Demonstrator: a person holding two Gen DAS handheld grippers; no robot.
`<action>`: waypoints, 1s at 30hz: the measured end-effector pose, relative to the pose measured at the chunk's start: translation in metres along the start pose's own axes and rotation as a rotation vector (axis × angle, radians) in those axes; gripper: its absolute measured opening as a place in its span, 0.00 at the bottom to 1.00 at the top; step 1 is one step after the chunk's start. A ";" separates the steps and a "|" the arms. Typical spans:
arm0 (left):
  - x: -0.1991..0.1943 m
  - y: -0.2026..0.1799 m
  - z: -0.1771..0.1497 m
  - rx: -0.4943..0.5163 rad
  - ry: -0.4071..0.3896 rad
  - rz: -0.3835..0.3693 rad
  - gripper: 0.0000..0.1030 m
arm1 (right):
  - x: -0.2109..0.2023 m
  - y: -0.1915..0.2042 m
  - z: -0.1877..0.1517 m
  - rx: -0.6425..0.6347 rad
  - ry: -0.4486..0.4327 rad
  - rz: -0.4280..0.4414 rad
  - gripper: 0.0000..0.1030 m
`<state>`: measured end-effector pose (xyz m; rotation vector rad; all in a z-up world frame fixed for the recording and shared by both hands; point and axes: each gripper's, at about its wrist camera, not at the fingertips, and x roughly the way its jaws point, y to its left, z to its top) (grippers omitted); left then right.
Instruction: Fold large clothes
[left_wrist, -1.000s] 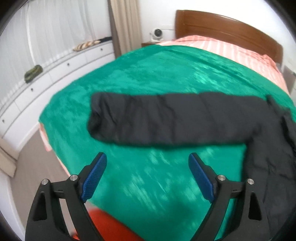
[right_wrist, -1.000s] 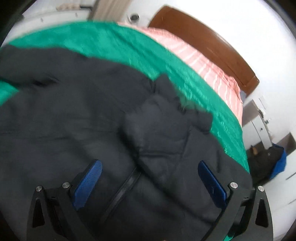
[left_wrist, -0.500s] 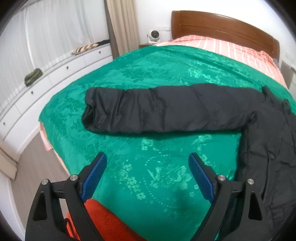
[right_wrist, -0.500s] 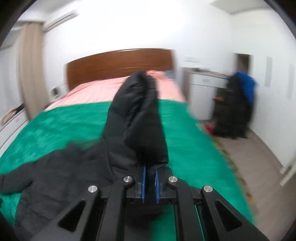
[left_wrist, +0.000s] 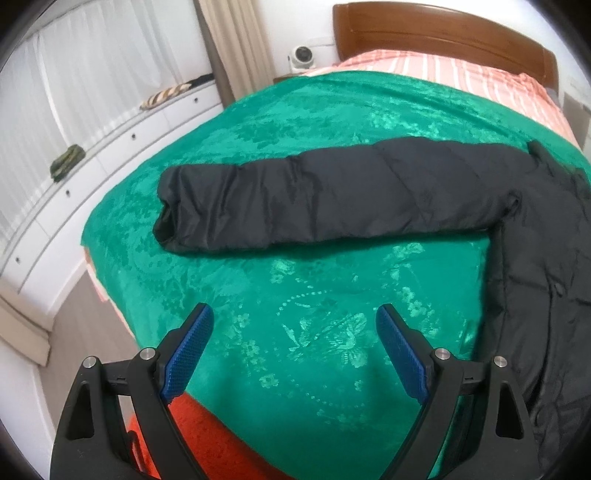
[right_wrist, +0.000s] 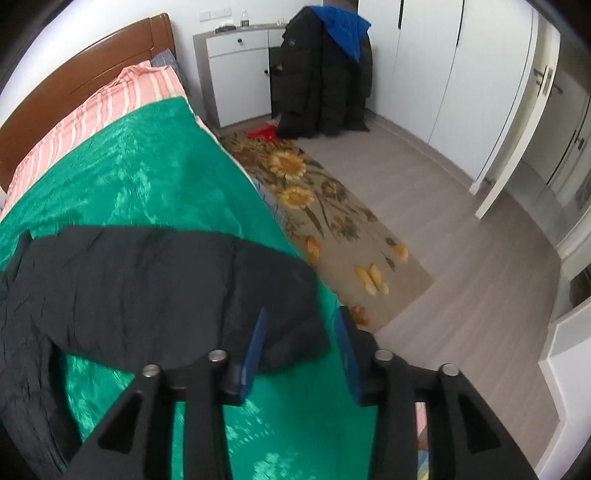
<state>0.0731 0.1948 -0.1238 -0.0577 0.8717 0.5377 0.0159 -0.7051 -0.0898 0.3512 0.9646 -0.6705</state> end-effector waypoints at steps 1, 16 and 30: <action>0.000 0.001 0.001 -0.004 0.003 0.001 0.88 | -0.002 -0.002 -0.005 0.007 -0.001 -0.003 0.40; -0.014 -0.032 0.007 0.030 -0.037 -0.218 0.93 | -0.152 0.241 -0.173 -0.190 -0.330 0.575 0.82; 0.038 -0.044 -0.024 0.054 0.093 -0.257 1.00 | -0.202 0.390 -0.300 -0.545 -0.126 0.942 0.82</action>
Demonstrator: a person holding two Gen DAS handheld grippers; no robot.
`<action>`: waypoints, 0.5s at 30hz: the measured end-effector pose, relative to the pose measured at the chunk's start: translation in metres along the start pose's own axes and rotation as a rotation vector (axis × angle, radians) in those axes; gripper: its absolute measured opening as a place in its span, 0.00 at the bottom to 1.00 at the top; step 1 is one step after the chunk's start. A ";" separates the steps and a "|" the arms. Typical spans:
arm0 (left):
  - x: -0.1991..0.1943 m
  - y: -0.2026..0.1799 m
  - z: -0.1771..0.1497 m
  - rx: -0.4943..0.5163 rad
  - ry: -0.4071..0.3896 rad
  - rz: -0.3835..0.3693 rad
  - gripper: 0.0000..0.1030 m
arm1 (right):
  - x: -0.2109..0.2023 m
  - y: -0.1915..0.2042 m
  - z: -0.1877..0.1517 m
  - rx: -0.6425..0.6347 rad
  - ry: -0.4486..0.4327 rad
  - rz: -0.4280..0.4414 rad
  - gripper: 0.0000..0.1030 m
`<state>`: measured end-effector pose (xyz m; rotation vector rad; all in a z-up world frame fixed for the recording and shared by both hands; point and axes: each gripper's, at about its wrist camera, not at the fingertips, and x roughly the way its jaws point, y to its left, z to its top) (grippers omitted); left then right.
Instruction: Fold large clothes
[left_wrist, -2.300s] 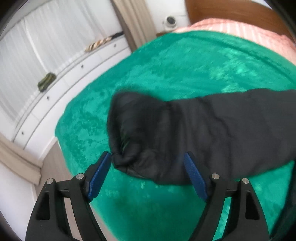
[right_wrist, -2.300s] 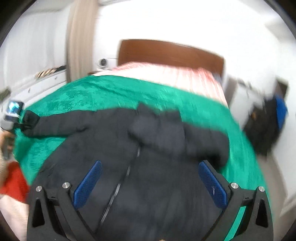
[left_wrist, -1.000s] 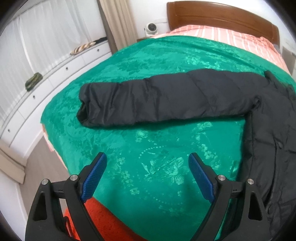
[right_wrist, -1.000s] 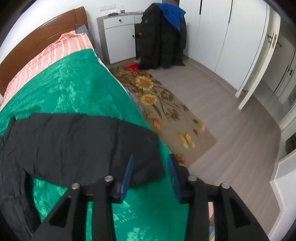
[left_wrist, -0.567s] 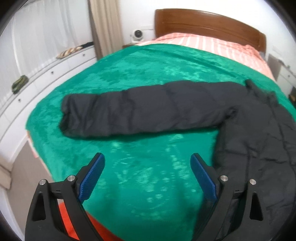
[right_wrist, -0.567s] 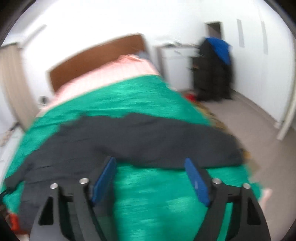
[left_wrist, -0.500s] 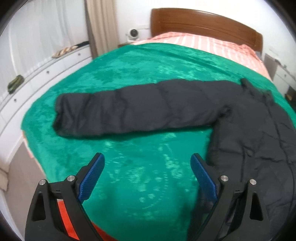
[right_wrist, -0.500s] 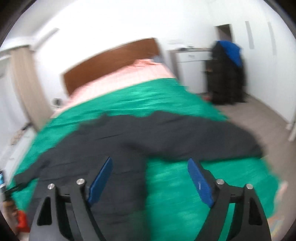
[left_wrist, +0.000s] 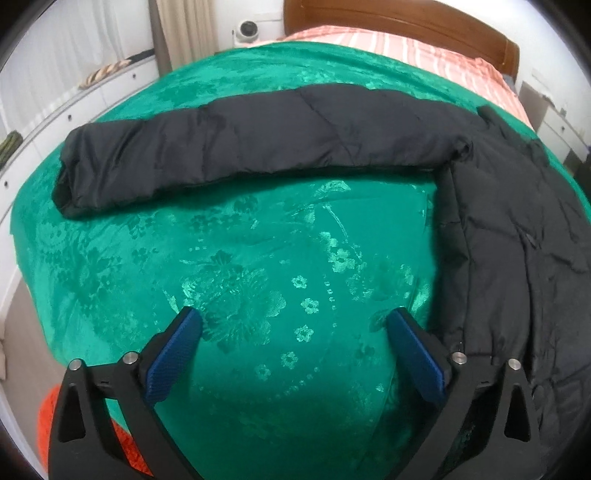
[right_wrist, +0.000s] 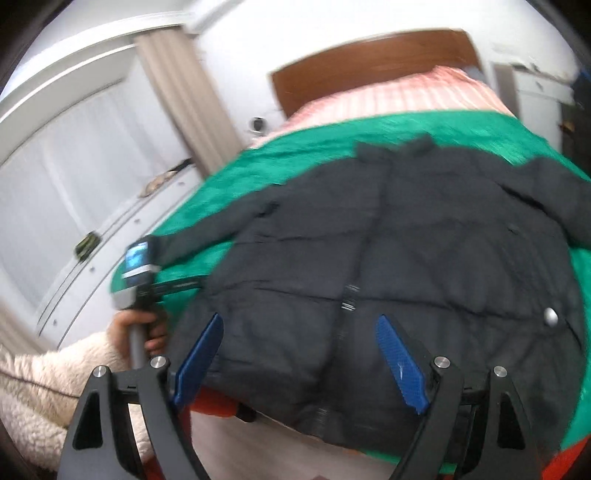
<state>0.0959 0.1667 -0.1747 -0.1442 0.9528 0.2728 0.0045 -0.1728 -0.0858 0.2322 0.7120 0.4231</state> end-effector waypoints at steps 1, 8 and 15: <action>0.001 0.000 0.000 0.002 -0.001 -0.002 1.00 | -0.002 0.006 -0.001 -0.028 -0.010 0.004 0.82; 0.004 0.006 -0.005 -0.006 -0.014 -0.028 1.00 | 0.005 -0.010 -0.027 -0.096 -0.036 -0.123 0.82; 0.004 0.005 -0.008 0.011 -0.010 -0.016 1.00 | 0.019 -0.026 -0.030 -0.071 0.004 -0.140 0.82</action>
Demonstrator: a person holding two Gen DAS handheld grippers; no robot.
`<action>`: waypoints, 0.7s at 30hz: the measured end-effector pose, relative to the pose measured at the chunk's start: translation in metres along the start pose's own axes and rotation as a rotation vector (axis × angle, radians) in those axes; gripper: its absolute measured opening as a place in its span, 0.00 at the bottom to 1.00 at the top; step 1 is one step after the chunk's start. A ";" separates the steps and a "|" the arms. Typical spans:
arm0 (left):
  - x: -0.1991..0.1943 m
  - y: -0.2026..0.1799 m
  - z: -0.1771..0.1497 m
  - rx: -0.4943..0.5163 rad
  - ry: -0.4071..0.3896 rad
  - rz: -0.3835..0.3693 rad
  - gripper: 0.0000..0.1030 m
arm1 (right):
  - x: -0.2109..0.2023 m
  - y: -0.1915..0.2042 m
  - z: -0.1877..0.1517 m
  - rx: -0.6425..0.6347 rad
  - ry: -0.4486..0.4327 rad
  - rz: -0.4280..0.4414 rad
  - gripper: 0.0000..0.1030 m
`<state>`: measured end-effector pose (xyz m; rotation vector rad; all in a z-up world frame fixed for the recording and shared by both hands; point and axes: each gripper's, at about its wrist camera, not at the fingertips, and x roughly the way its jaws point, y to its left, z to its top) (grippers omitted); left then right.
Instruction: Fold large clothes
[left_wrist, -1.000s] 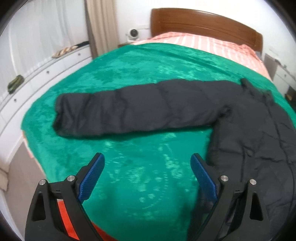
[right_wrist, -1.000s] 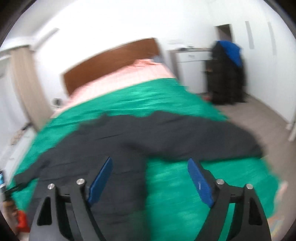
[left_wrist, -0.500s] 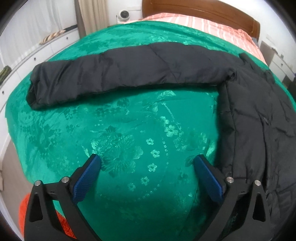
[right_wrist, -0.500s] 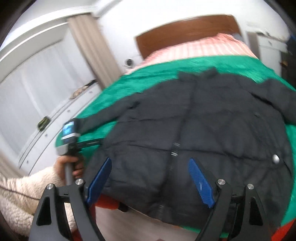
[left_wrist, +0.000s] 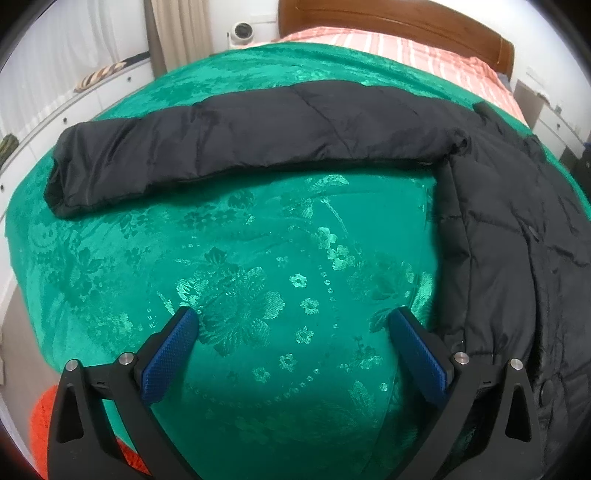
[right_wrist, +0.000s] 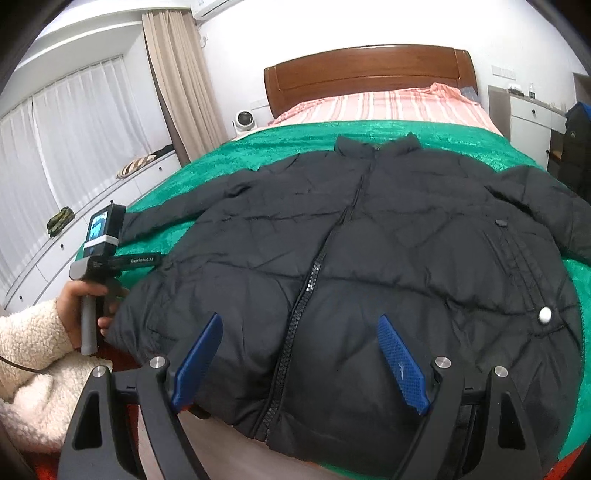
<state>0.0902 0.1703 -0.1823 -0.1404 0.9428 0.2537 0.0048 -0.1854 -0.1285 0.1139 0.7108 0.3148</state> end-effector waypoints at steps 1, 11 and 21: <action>0.000 -0.002 0.000 0.003 0.002 0.002 1.00 | 0.000 0.000 -0.001 0.003 0.001 0.007 0.82; -0.003 0.000 -0.003 0.019 -0.006 0.005 1.00 | 0.001 0.000 -0.004 0.006 0.004 0.042 0.83; -0.004 0.000 -0.005 0.018 -0.012 0.002 1.00 | 0.003 -0.002 -0.003 0.017 0.005 0.046 0.87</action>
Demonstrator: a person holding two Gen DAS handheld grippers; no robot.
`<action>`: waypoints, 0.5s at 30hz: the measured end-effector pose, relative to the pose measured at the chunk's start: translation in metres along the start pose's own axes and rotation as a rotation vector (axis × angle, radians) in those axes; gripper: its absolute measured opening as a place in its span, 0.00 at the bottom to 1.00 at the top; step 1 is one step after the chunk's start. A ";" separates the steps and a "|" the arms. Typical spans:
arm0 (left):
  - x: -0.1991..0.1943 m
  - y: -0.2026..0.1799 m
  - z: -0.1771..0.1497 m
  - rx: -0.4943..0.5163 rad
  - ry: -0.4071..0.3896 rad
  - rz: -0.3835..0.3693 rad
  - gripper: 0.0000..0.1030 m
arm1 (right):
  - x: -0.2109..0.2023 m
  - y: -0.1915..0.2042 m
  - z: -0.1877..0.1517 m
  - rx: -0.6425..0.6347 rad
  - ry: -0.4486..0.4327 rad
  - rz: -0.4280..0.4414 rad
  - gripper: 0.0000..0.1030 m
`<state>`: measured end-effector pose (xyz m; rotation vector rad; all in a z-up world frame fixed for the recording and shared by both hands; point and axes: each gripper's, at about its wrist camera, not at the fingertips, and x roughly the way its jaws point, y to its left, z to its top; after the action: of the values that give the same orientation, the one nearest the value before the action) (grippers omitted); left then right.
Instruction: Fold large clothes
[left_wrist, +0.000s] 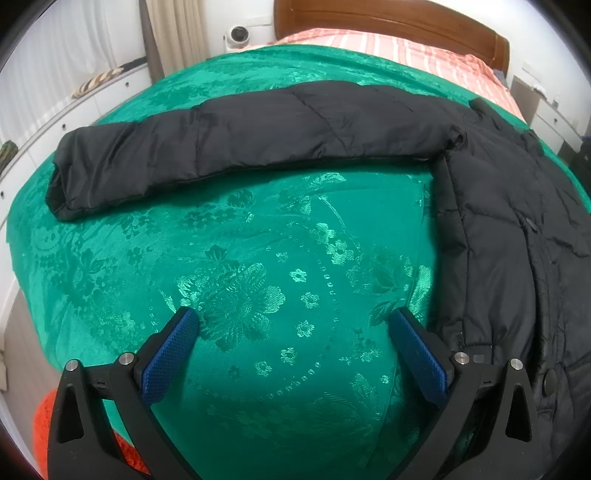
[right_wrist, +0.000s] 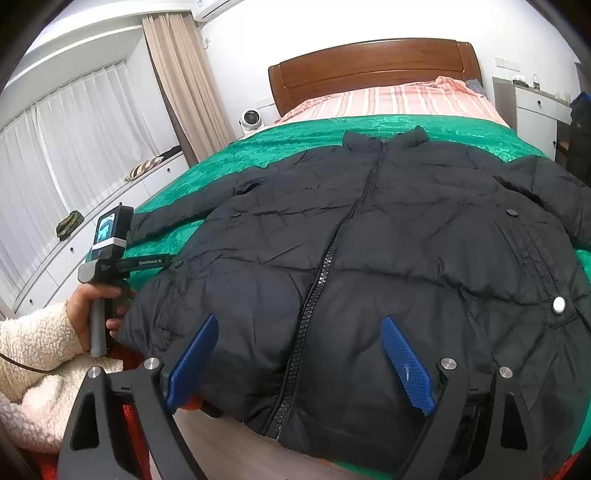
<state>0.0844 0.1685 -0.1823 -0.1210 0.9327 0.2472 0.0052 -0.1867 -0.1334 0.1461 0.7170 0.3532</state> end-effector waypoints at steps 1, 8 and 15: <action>0.000 0.000 0.000 0.000 0.000 0.000 1.00 | 0.000 0.000 0.000 -0.001 0.000 0.000 0.87; 0.000 0.000 0.000 0.000 -0.002 0.001 1.00 | 0.000 0.000 0.001 0.001 -0.007 0.004 0.87; 0.000 -0.001 0.000 0.002 -0.005 0.001 1.00 | 0.001 0.001 0.001 0.002 -0.008 0.005 0.87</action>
<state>0.0845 0.1679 -0.1817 -0.1182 0.9280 0.2473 0.0060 -0.1860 -0.1330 0.1516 0.7090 0.3566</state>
